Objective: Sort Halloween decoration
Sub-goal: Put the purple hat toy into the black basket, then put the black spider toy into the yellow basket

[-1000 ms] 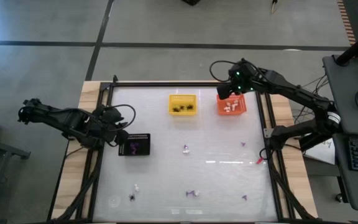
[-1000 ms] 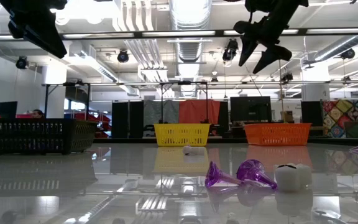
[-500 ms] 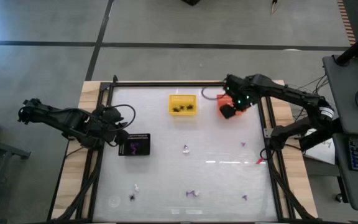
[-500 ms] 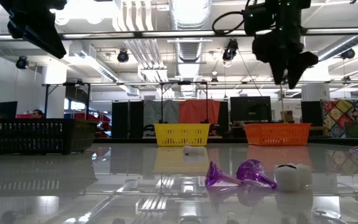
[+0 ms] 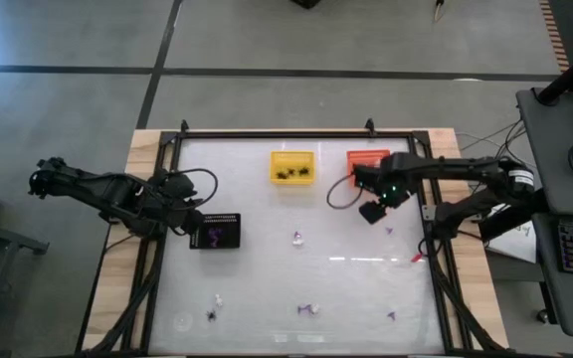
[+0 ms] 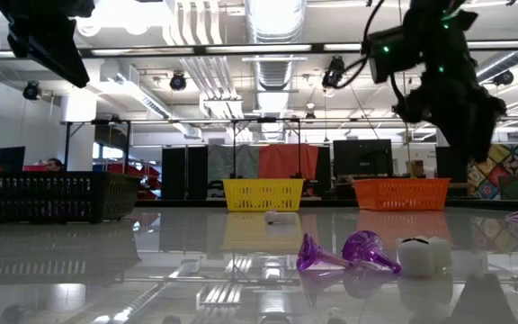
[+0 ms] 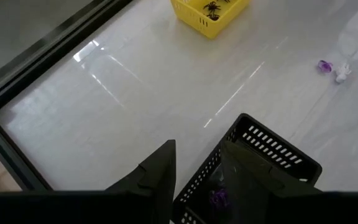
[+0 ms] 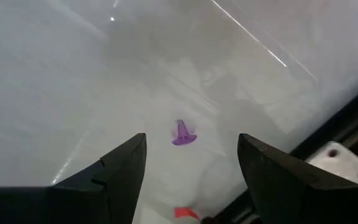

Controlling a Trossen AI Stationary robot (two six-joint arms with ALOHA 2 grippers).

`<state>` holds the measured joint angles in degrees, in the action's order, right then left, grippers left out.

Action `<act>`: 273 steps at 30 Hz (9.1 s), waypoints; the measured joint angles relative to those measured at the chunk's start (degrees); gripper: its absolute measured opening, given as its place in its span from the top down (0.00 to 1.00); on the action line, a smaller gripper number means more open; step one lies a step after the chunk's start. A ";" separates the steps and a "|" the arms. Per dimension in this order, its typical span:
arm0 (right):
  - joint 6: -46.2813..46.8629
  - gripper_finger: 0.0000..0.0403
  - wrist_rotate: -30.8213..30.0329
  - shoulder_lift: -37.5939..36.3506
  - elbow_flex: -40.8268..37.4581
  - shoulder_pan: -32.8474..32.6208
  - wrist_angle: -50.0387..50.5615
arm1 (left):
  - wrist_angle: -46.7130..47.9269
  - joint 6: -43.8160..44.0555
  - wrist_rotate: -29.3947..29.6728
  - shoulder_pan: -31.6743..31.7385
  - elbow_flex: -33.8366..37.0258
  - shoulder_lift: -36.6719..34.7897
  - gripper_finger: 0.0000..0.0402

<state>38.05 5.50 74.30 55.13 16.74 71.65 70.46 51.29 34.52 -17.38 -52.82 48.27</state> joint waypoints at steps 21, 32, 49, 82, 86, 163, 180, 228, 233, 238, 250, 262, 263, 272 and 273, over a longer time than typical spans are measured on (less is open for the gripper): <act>5.88 0.42 3.95 -0.07 -17.57 -6.02 -14.74 | -0.47 0.20 -0.02 -0.01 0.00 0.02 0.73; 9.27 0.50 7.02 -0.28 -22.65 -5.97 -21.06 | -0.95 0.22 -0.04 -0.01 0.00 0.02 0.73; 10.88 0.98 8.44 -0.15 -22.79 -5.99 -21.81 | -1.48 0.46 -0.02 0.01 0.00 0.02 0.73; -1.63 0.72 -4.02 -0.72 -15.14 -5.50 -16.20 | -3.44 0.44 -0.01 0.01 0.00 0.02 0.73; -2.00 0.73 -2.93 0.53 -15.42 -5.05 -16.45 | -3.53 0.44 -0.02 0.00 0.00 0.02 0.73; 14.84 0.98 4.67 8.63 3.04 -10.15 -43.63 | 4.74 0.02 3.93 0.01 0.00 -8.42 0.73; 4.30 0.98 4.44 37.43 37.71 -14.72 -45.66 | 4.63 -1.29 5.49 0.01 0.00 -10.67 0.73; 0.29 0.69 21.53 54.39 65.58 -13.92 -35.51 | 0.53 -3.37 -11.95 -0.41 0.47 -9.68 0.73; -3.27 0.70 19.60 50.53 65.58 -15.32 -20.86 | -6.31 -4.11 -20.86 -2.78 2.39 -6.97 0.73; -3.56 0.69 14.26 46.61 65.58 -17.63 -7.56 | -11.12 -1.17 -23.30 -8.18 5.29 -3.53 0.73; 4.24 0.72 -0.51 39.74 65.51 -25.59 3.38 | -21.24 13.25 -21.92 -26.40 7.65 7.98 0.73; 4.84 0.71 -3.20 36.10 65.48 -27.05 9.95 | -33.86 24.87 -21.93 -36.80 7.56 24.71 0.73; 4.80 0.72 -3.18 35.91 65.48 -27.43 10.66 | -35.57 25.14 -21.99 -37.25 7.56 25.85 0.73; 3.30 0.73 -3.38 34.54 65.47 -30.93 12.26 | -40.89 30.16 -23.39 -37.73 7.48 33.60 0.73; 3.31 0.73 -3.37 34.45 65.47 -31.29 12.33 | -41.17 30.51 -23.78 -37.73 7.42 34.27 0.73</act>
<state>41.36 2.12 108.75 120.60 -14.55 83.99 29.30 81.80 10.74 -55.11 -45.40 82.55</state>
